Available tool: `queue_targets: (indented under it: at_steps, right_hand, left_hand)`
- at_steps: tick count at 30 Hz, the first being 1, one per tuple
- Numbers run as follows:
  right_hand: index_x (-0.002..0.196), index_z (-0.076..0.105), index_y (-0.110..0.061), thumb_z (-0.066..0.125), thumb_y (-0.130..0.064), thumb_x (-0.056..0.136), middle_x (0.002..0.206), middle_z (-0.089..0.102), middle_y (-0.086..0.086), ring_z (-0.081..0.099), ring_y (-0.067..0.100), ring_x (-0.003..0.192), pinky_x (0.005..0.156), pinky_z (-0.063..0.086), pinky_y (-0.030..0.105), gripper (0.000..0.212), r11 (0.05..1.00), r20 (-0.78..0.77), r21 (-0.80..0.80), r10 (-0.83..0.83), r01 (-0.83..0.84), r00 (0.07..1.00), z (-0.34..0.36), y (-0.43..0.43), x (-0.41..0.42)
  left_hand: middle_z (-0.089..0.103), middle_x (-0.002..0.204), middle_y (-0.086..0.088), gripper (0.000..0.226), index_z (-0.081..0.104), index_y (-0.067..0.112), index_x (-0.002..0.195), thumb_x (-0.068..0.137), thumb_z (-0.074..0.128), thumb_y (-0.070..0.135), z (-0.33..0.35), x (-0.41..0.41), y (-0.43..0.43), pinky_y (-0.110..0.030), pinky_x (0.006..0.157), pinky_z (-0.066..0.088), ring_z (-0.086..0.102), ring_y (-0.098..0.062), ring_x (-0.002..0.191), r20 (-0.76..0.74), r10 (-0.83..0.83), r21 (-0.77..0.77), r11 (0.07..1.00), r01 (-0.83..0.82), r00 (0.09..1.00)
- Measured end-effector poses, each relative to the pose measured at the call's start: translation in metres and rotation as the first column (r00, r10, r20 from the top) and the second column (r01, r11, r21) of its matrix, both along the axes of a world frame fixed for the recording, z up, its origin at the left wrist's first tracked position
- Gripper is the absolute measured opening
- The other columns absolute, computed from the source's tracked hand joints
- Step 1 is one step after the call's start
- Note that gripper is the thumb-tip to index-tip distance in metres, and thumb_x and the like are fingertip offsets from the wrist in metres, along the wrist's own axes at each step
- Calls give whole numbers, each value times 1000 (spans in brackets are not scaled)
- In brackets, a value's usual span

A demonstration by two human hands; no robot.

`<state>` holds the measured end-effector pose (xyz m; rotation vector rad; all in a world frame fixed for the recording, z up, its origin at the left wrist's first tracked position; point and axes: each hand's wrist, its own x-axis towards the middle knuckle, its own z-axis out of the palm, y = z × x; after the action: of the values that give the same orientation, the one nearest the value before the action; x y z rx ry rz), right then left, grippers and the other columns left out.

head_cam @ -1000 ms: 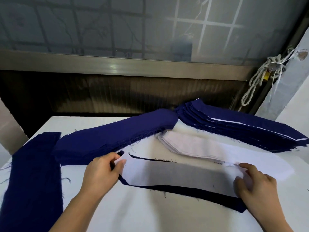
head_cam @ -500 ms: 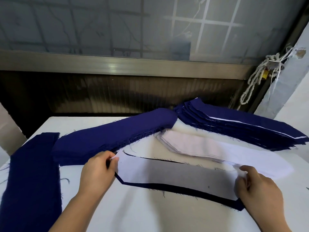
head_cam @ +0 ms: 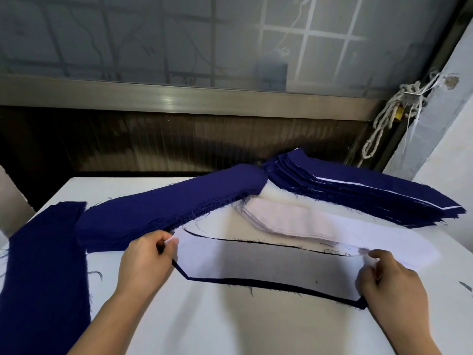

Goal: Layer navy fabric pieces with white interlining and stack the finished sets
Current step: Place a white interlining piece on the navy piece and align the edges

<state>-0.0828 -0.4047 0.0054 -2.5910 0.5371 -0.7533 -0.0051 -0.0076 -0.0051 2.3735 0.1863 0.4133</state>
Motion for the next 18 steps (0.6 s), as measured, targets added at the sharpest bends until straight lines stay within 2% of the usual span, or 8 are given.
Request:
queue_targets:
  at_steps: [4, 9, 18]
  right_hand:
    - [99, 61, -15, 61, -7, 78, 65, 63, -4, 53, 33, 66, 58, 42, 34, 22, 1000, -14, -15, -19, 19, 1000, -1, -1, 0]
    - [100, 62, -11, 62, -6, 78, 66, 63, 6, 55, 36, 66, 57, 43, 35, 23, 996, -42, -82, -40, 37, 998, -3, -1, 3]
    - [102, 61, -9, 63, -3, 78, 72, 63, 7, 53, 35, 72, 60, 42, 36, 24, 997, -65, -70, -43, 38, 997, -5, -1, 2]
  left_hand:
    - [61, 58, 16, 28, 61, 27, 64, 92, 62, 28, 0, 0, -2, -26, 55, 45, 58, -8, 59, -7, 0, 53, 999, 1, 1000]
    - [60, 56, 11, 29, 59, 27, 64, 93, 61, 30, 0, -1, -2, -27, 55, 45, 57, -8, 59, 0, 1, 120, 993, -1, 1000]
    - [59, 57, 12, 24, 57, 28, 67, 90, 64, 31, -3, 0, -3, -27, 54, 43, 56, -8, 58, 7, 20, 139, 990, -21, 1000]
